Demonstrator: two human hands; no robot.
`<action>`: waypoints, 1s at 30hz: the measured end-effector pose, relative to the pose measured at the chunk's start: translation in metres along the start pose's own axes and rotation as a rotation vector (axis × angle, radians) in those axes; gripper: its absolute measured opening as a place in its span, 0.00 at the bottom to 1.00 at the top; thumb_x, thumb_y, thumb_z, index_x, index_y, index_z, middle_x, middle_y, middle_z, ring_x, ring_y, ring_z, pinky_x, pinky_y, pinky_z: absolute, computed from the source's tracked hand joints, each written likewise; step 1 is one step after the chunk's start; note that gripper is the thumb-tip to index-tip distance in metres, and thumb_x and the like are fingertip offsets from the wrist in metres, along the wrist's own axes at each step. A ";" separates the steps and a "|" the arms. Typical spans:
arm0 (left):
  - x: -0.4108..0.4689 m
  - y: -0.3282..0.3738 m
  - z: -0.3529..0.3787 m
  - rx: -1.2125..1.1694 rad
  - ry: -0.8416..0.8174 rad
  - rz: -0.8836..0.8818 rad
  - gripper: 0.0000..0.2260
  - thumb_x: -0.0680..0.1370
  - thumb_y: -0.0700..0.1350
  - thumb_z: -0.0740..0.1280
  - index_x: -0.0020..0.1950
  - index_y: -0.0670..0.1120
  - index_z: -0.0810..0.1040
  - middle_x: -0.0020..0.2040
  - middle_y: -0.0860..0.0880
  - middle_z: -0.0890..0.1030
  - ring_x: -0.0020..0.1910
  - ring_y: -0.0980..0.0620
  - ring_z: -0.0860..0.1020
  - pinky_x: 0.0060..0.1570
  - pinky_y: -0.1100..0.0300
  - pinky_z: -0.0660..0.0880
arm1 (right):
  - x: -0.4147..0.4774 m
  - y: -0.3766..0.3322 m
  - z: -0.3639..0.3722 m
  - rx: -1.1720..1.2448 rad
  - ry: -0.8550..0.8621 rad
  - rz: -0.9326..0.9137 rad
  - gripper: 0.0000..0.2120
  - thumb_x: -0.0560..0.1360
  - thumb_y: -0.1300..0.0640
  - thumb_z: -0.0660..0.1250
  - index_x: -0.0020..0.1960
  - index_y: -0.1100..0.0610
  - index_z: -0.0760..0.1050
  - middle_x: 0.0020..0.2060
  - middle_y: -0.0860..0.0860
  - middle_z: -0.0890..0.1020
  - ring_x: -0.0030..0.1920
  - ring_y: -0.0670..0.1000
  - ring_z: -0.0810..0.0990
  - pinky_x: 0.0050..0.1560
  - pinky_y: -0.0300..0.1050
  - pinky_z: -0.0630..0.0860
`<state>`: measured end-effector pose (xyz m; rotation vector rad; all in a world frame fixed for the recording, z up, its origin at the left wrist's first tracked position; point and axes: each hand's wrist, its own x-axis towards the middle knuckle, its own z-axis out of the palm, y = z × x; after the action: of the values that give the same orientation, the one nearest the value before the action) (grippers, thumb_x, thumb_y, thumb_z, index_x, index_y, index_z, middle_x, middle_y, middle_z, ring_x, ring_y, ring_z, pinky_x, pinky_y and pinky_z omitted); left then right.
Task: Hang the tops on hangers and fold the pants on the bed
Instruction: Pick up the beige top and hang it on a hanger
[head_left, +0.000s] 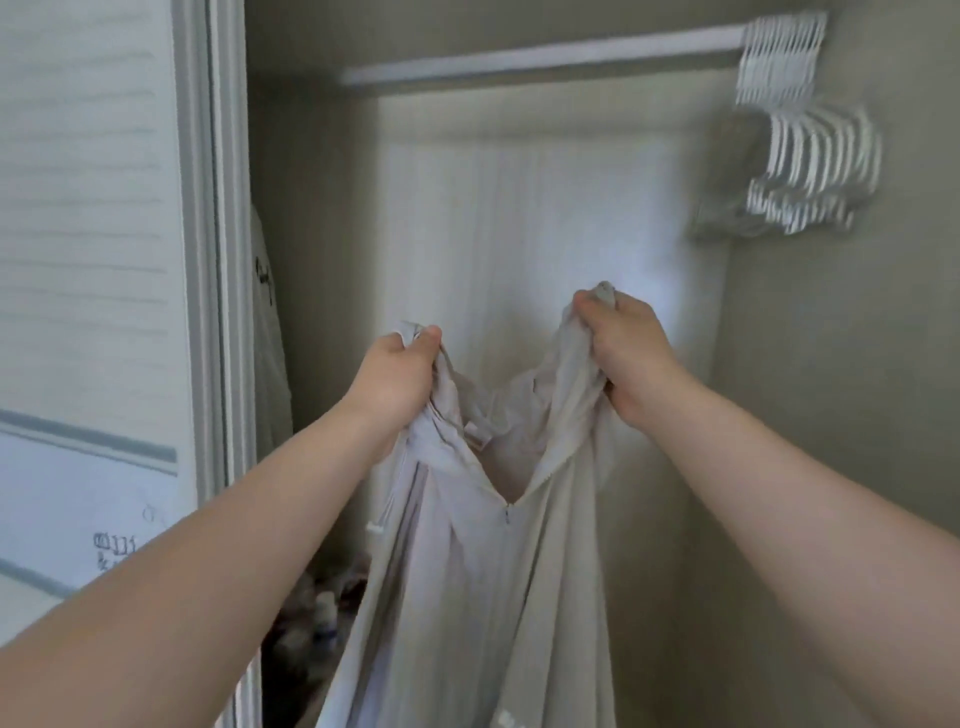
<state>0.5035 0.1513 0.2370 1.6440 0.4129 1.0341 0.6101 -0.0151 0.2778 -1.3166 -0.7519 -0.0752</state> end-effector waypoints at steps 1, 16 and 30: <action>0.015 0.014 0.000 0.028 0.009 0.048 0.15 0.80 0.56 0.64 0.46 0.44 0.76 0.46 0.43 0.81 0.49 0.43 0.81 0.57 0.48 0.78 | 0.015 -0.012 0.003 -0.022 -0.006 -0.024 0.05 0.80 0.59 0.63 0.45 0.57 0.72 0.37 0.55 0.73 0.38 0.51 0.73 0.40 0.44 0.69; 0.136 0.158 0.048 0.219 0.101 0.347 0.16 0.84 0.46 0.60 0.37 0.45 0.68 0.35 0.47 0.72 0.32 0.51 0.71 0.29 0.62 0.62 | 0.178 -0.131 -0.016 -1.038 0.060 -0.251 0.10 0.76 0.56 0.63 0.38 0.59 0.73 0.36 0.58 0.80 0.36 0.58 0.80 0.36 0.47 0.80; 0.167 0.161 0.098 0.167 0.009 0.318 0.13 0.84 0.48 0.61 0.44 0.42 0.72 0.42 0.43 0.75 0.39 0.47 0.75 0.35 0.58 0.68 | 0.209 -0.141 -0.088 -2.101 0.571 -0.123 0.22 0.81 0.55 0.57 0.74 0.54 0.67 0.68 0.57 0.70 0.67 0.60 0.67 0.65 0.55 0.66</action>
<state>0.6366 0.1570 0.4501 1.8962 0.2531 1.2697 0.7456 -0.0592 0.5032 -2.9185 0.0337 -1.6154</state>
